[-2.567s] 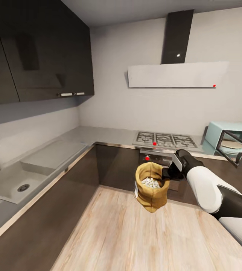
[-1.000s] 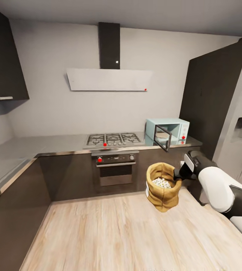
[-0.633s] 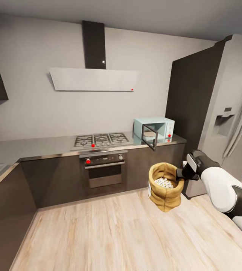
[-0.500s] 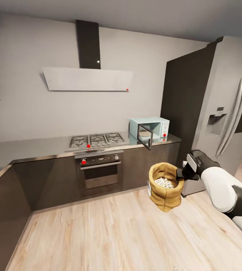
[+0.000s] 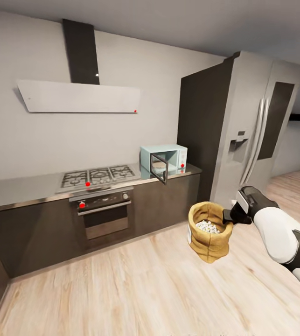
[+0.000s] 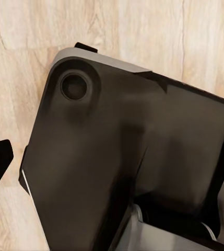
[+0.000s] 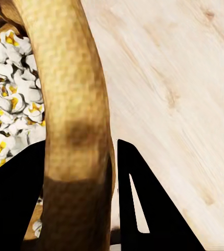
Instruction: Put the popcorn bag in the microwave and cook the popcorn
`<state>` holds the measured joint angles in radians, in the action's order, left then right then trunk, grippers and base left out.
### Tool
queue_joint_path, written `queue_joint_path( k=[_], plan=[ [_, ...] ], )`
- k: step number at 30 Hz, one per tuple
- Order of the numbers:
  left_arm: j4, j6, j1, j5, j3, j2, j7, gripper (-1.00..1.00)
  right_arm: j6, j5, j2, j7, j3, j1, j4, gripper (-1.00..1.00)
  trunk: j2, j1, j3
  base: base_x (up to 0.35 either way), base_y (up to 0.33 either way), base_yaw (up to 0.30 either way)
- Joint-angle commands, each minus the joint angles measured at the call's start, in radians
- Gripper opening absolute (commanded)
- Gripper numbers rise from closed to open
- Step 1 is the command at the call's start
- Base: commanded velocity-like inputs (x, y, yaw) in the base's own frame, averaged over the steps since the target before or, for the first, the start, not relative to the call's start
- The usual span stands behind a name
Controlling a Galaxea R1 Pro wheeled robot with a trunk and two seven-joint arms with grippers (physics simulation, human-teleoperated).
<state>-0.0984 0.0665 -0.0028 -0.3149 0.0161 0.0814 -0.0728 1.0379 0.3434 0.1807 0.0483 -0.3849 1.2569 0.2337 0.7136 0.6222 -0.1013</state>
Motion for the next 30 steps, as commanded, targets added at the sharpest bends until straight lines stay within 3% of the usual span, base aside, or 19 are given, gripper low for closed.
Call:
queue_joint_path(
  k=[1, 6, 11, 17, 24, 30],
  plan=[
    [0.0, 0.003, 0.0, -0.004, 0.002, 0.0, -0.002, 1.0, 0.003, 0.009, 0.0, 0.005, -0.008, 0.001, 0.001, -1.0, 0.001, 0.0, -0.002, 0.0, 0.0, -0.294],
    [0.001, 0.003, 0.0, -0.006, 0.002, 0.0, -0.002, 1.0, 0.007, 0.009, 0.001, 0.005, -0.008, 0.001, -0.001, -1.0, 0.001, 0.0, -0.002, 0.0, 0.0, -0.294],
    [0.002, 0.003, 0.0, -0.008, 0.002, -0.002, -0.002, 1.0, 0.0, 0.006, 0.026, 0.005, -0.008, 0.001, -0.012, -1.0, 0.001, 0.0, -0.002, 0.0, 0.0, -0.294],
    [0.007, -0.002, 0.0, -0.012, 0.0, -0.022, -0.003, 1.0, -0.002, 0.008, 0.028, 0.001, -0.008, 0.001, -0.029, -1.0, 0.001, 0.0, -0.002, 0.0, 0.0, -0.294],
    [0.008, 0.001, 0.0, 0.002, -0.013, -0.022, -0.002, 1.0, -0.004, 0.012, 0.025, 0.0, -0.008, 0.001, -0.03, -1.0, 0.001, 0.0, -0.002, 0.0, 0.0, -0.294],
    [0.008, 0.001, 0.0, 0.002, -0.015, -0.019, -0.002, 1.0, -0.009, 0.01, 0.008, 0.012, -0.007, 0.001, -0.03, -1.0, 0.001, 0.0, -0.002, 0.0, 0.0, -0.185]
  ],
)
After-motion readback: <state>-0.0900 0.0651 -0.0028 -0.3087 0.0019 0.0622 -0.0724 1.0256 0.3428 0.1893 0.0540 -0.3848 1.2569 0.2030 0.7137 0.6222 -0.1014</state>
